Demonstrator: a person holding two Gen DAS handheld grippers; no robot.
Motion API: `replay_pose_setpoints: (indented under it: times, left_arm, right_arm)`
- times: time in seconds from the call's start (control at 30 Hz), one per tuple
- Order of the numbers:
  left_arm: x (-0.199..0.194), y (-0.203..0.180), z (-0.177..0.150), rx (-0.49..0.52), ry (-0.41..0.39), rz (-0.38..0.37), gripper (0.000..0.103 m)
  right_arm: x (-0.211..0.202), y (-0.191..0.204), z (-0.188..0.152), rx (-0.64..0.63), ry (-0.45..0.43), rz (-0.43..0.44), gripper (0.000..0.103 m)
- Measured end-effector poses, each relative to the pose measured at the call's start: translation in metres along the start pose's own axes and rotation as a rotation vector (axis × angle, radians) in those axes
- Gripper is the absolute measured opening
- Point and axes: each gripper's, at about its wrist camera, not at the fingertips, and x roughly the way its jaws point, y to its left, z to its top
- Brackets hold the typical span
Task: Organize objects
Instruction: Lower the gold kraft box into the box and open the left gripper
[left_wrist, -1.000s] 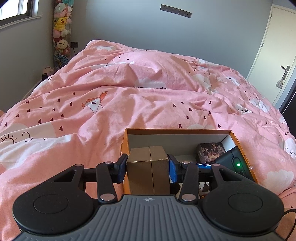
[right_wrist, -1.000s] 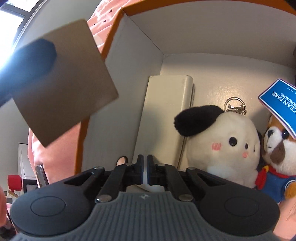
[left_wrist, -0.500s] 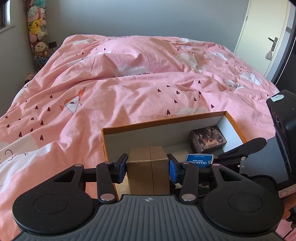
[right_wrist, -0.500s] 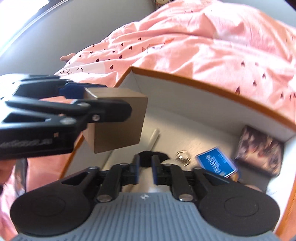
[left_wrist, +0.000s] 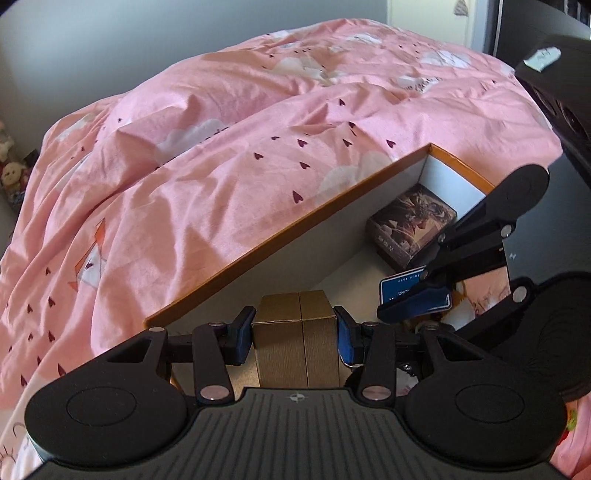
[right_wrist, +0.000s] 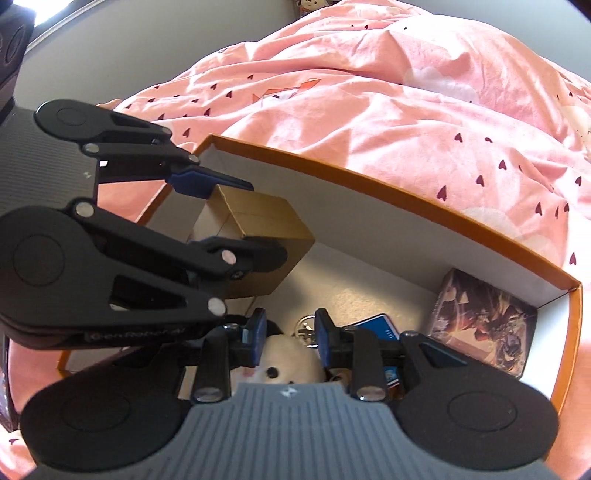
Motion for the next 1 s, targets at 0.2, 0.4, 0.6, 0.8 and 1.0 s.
replay_pose_setpoints:
  times: [0.2,0.4,0.6,0.8,1.0]
  left_arm:
    - [0.017,-0.011,0.008,0.231,0.047,-0.011,0.051]
    - [0.029,-0.026,0.004,0.469,0.086,0.011,0.051]
    - [0.035,-0.042,-0.008,0.707,0.104,0.072,0.051]
    - [0.04,-0.047,-0.027,0.864,0.171,0.143,0.057]
    - [0.031,-0.036,-0.034,0.806,0.151,0.19,0.057]
  right_arm:
    - [0.01,-0.01,0.0,0.011,0.011,-0.021,0.031]
    - [0.012,-0.017,-0.001,0.018,0.009,-0.037,0.031]
    - [0.012,-0.018,-0.003,0.012,0.003,-0.042,0.031]
    - [0.014,-0.015,-0.003,0.006,-0.005,-0.036,0.031]
    - [0.017,-0.014,-0.001,0.008,-0.021,-0.02,0.031]
